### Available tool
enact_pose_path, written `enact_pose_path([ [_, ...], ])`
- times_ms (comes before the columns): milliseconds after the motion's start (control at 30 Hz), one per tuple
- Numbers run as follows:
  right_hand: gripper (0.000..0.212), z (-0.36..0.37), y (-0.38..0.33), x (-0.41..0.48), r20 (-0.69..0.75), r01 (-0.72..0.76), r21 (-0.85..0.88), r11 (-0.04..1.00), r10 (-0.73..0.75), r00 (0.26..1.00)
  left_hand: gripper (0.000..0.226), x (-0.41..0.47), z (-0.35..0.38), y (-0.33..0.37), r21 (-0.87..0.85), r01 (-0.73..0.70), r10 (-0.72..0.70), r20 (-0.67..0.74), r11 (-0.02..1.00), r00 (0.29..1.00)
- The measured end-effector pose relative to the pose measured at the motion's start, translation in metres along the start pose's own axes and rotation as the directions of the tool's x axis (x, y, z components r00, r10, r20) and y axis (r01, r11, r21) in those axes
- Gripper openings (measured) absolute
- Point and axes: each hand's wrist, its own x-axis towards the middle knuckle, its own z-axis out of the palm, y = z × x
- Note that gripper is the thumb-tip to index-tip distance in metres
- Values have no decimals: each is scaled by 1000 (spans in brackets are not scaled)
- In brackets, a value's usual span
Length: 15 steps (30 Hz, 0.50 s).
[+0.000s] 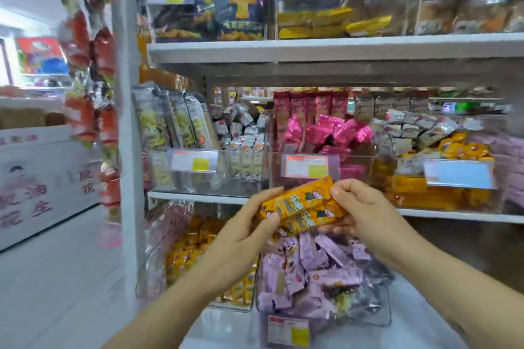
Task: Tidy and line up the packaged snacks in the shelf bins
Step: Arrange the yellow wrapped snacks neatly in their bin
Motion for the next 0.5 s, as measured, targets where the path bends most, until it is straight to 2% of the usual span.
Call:
enact_pose_path([
  [67,15,20,19,0,22,-61,51,997,60,998,31,-12,-7,-8,-106,73,-76,-27,992,997],
  [200,16,67,65,5,79,-204,140,969,194,978,37,-39,-28,-45,-172,191,-208,-84,966,975],
  [300,13,89,89,13,141,-278,87,957,265,954,38,-52,-41,-77,-319,256,-318,-158,913,935],
  [367,10,93,103,25,141,-228,-53,972,233,962,36,-53,-50,-94,-369,291,-383,-208,883,900],
  [433,11,88,114,38,126,-65,-307,950,108,986,35,-49,-57,-109,-355,313,-420,-281,881,863],
  [467,12,85,117,43,142,39,-462,886,31,989,34,-44,-60,-114,-342,322,-431,-315,883,846],
  [500,13,82,121,47,192,138,-610,780,-24,981,33,-38,-62,-119,-332,329,-438,-345,884,830],
])
